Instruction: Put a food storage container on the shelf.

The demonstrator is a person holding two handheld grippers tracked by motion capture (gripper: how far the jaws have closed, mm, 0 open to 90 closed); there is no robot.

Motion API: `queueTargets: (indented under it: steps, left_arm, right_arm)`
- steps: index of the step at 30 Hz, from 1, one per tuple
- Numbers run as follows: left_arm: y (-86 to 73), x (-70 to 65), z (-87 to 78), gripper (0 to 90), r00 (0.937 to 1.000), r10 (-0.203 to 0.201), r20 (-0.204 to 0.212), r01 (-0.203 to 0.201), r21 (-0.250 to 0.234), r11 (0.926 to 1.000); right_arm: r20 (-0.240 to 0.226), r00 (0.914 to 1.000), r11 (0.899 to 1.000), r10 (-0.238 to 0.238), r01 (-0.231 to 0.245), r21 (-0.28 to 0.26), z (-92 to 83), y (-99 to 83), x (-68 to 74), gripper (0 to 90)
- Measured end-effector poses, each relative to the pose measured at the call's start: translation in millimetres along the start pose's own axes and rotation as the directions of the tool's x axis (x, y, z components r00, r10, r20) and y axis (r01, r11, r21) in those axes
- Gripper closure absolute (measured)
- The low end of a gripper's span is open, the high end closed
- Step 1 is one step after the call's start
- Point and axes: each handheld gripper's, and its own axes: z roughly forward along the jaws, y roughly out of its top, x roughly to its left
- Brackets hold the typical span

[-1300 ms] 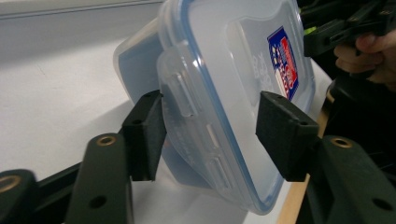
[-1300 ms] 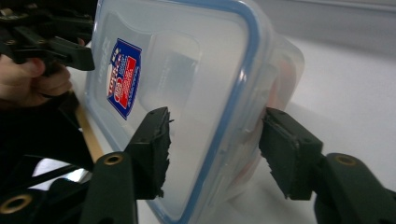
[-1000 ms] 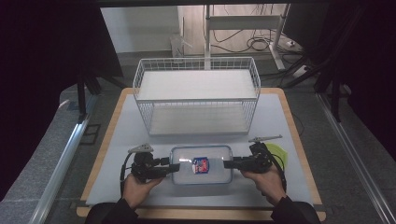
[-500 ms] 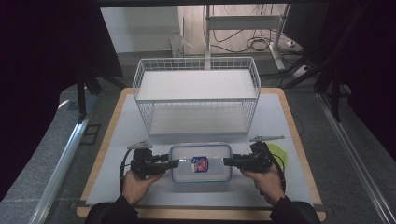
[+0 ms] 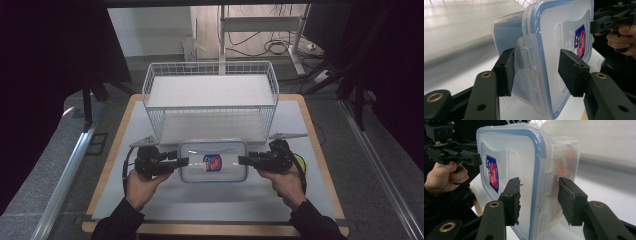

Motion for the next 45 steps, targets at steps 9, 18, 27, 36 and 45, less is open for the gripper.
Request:
queueTargets:
  steps: [9, 18, 27, 36, 45]
  left_arm:
    - [31.9, -3.2, -12.2, 48.4, 0.9994, 0.028, -0.017, -0.029, -0.031, 0.9991]
    - [65.6, -5.3, -25.5, 48.4, 0.9982, 0.051, -0.032, -0.053, -0.057, 0.9970]
    - [101.6, -6.1, -36.4, 48.4, 0.9961, 0.079, -0.039, -0.082, -0.077, 0.9937]
    - [136.3, 3.6, -42.8, 48.7, 0.9966, 0.079, -0.024, -0.081, -0.101, 0.9916]
    - [163.1, 19.8, -42.4, 48.8, 0.9983, 0.056, -0.018, -0.057, -0.113, 0.9920]
  right_arm:
    - [-0.004, 0.9995, 0.999, -0.032, 0.032, -0.035, -7.0, 33.3, 6.6, 53.5]
    - [-0.008, 0.9982, 0.997, -0.059, 0.058, -0.059, -13.8, 68.3, 14.7, 53.5]
    - [-0.006, 0.9970, 0.993, -0.077, 0.076, -0.086, -22.4, 102.0, 21.9, 53.3]
    - [0.012, 0.9955, 0.989, -0.094, 0.094, -0.111, -27.3, 136.5, 27.7, 53.2]
    - [0.021, 0.9952, 0.987, -0.096, 0.098, -0.125, -22.3, 168.6, 23.9, 53.1]
